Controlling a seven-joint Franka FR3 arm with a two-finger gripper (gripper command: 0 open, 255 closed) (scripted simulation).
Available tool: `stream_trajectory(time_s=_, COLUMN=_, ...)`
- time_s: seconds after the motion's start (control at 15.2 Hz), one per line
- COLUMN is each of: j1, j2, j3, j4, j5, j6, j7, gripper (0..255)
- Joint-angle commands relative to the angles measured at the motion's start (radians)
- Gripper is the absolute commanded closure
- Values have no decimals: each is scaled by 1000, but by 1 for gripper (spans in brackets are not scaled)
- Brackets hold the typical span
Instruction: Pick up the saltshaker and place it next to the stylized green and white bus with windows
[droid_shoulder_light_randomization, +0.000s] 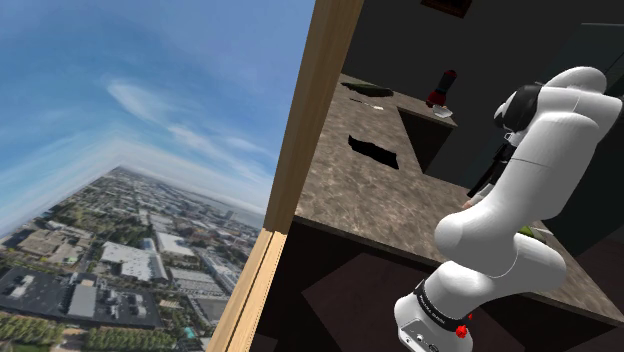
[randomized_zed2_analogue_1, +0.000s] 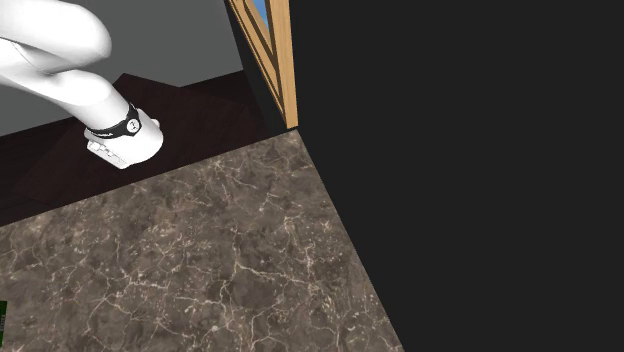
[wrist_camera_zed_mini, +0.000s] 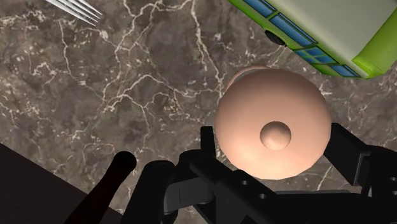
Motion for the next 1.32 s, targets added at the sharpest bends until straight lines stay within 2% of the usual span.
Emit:
stream_trajectory(time_s=0.0, j1=-1, j2=7, j3=2, j4=-7, j5=3, j6=14, j7=0, gripper=255)
stream_trajectory(time_s=0.46, j1=-1, j2=7, j3=2, j4=-7, j5=3, j6=14, j7=-1, gripper=255)
stream_trajectory(time_s=0.53, j1=-1, j2=7, j3=2, j4=-7, j5=3, j6=14, j7=-1, gripper=0)
stream_trajectory(time_s=0.86, j1=-1, j2=7, j3=2, j4=-7, j5=3, j6=14, j7=-1, gripper=0)
stream_trajectory(time_s=1.12, j1=0, j2=-8, j3=-2, j4=102, j5=-5, j6=-107, j7=6, gripper=0)
stream_trajectory(time_s=1.25, j1=0, j2=-8, j3=-2, j4=102, j5=-5, j6=-107, j7=6, gripper=0)
